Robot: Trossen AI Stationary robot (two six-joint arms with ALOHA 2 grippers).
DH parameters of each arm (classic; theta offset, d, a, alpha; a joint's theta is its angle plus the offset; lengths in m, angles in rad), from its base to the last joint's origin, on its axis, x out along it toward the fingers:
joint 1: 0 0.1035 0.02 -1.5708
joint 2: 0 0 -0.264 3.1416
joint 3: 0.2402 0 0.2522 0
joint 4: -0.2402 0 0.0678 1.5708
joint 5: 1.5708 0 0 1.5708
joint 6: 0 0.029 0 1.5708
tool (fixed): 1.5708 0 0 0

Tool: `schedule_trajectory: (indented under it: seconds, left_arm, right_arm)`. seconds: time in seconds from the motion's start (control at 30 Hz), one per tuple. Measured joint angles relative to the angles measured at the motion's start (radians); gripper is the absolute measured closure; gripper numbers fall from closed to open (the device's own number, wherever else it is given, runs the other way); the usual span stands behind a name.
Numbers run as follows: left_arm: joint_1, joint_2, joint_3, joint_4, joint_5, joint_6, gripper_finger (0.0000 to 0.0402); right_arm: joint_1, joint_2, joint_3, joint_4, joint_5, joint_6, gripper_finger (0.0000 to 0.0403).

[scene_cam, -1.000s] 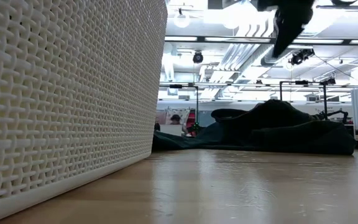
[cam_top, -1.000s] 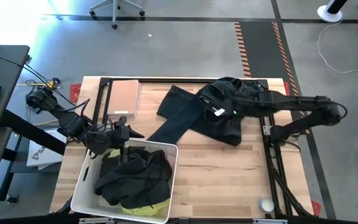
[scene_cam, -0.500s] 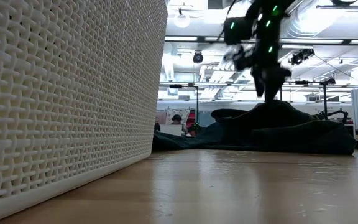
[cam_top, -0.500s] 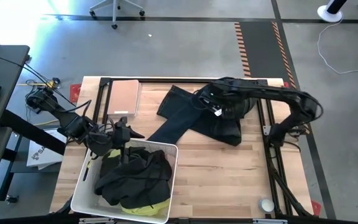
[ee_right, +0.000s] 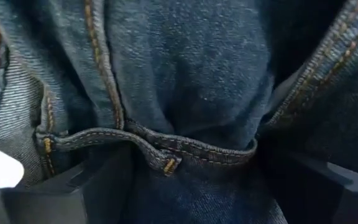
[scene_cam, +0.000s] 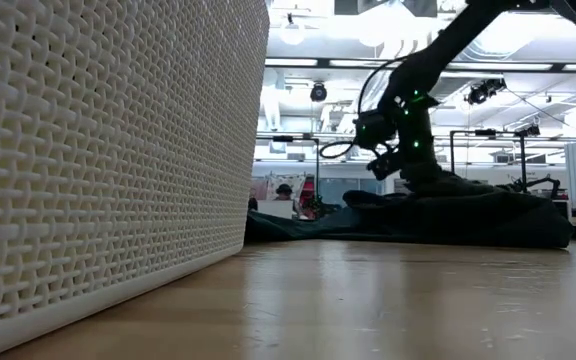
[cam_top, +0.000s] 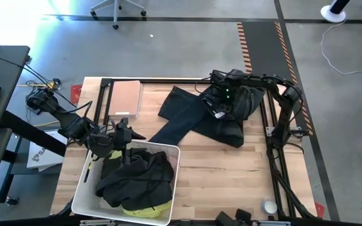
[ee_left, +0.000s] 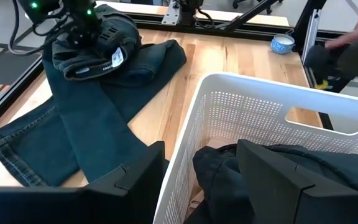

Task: Sort clothes
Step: Put the dark blue pants into the white bin

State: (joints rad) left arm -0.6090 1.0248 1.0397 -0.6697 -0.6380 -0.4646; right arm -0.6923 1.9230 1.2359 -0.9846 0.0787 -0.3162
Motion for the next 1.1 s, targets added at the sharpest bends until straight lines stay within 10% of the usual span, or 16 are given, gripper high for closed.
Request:
schedule_trajectory:
  seconds: [0.5, 1.1]
  left_arm:
    - [0.000, 0.001, -0.033, -0.035, -0.003, -0.086, 0.0204]
    - [-0.041, -0.024, -0.065, 0.021, -0.026, -0.045, 0.0204]
  right_arm:
    - [0.141, -0.018, -0.151, 0.231, 0.020, 0.067, 0.0083]
    - [0.324, -0.169, -0.288, 0.424, 0.082, 0.407, 0.0344]
